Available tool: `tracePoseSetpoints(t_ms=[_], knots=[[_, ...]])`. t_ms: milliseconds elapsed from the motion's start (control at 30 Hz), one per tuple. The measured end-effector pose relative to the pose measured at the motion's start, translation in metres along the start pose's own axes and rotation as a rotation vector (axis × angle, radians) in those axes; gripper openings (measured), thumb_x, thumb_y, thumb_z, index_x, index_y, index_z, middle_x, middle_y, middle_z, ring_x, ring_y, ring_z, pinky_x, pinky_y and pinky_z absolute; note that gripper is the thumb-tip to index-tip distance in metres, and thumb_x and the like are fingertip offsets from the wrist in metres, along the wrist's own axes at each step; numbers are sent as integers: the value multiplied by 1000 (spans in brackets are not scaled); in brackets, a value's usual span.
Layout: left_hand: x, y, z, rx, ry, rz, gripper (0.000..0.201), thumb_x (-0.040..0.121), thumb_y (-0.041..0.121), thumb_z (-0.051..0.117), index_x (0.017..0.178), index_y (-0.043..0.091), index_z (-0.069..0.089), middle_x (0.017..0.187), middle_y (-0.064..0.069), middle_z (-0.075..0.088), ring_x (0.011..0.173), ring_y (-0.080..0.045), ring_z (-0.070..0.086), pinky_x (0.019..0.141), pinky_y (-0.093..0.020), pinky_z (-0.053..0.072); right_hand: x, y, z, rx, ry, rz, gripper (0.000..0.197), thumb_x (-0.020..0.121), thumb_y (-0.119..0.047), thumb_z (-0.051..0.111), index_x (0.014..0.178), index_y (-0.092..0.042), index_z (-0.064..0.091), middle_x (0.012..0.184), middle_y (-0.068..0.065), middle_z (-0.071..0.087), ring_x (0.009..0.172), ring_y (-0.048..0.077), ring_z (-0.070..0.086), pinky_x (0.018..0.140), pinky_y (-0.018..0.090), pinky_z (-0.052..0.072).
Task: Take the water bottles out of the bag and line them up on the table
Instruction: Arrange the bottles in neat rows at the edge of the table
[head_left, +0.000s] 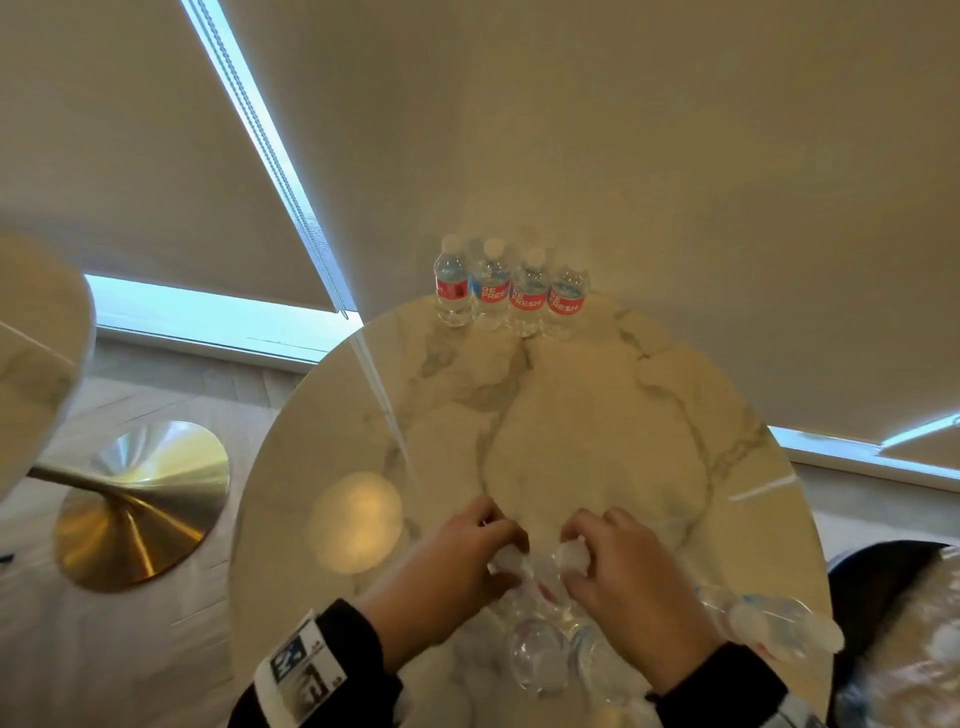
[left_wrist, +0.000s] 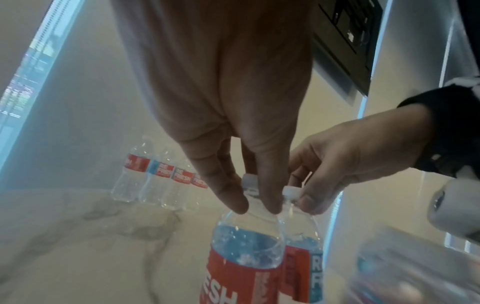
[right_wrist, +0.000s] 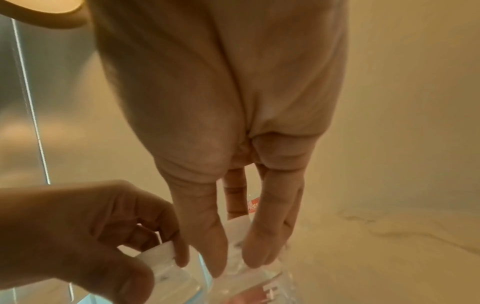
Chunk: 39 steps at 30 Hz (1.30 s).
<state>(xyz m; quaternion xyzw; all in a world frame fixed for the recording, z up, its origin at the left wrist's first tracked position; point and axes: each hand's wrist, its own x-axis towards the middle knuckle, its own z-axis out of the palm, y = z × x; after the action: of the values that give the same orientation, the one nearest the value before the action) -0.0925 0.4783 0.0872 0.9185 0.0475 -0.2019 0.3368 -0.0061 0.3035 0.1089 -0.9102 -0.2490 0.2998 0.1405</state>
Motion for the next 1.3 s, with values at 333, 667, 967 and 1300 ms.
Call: tracePoseSetpoints(t_ms=[333, 667, 967, 1300], knots=[[115, -66, -129, 119, 311, -128, 34, 96, 22, 66, 129, 16, 65, 125, -8, 56, 115, -29, 60, 93, -22, 39, 171, -58, -65, 78, 192, -122, 15, 85, -19, 64, 95, -11, 71, 81, 1, 62, 66, 16, 55, 54, 20, 34], [203, -106, -194, 134, 395, -155, 30, 96, 25, 66, 125, 17, 65, 133, -13, 57, 117, -28, 58, 86, -25, 40, 286, -97, -99, -1, 277, -179, 22, 79, -14, 71, 99, -8, 72, 97, 14, 73, 89, 33, 67, 72, 32, 52], [195, -104, -189, 102, 424, -211, 57, 89, 32, 75, 140, 15, 55, 130, -13, 55, 110, -31, 64, 97, -31, 46, 281, -88, -99, -12, 240, -139, 63, 79, -29, 79, 135, -15, 53, 116, 14, 65, 105, 31, 63, 78, 30, 45], [65, -42, -84, 39, 398, -24, 41, 92, 43, 68, 129, 26, 65, 111, 7, 65, 90, -9, 62, 88, -31, 55, 59, -30, -68, 135, 129, -17, 28, 81, -43, 74, 102, -26, 67, 88, -5, 70, 81, 14, 65, 68, 27, 48]])
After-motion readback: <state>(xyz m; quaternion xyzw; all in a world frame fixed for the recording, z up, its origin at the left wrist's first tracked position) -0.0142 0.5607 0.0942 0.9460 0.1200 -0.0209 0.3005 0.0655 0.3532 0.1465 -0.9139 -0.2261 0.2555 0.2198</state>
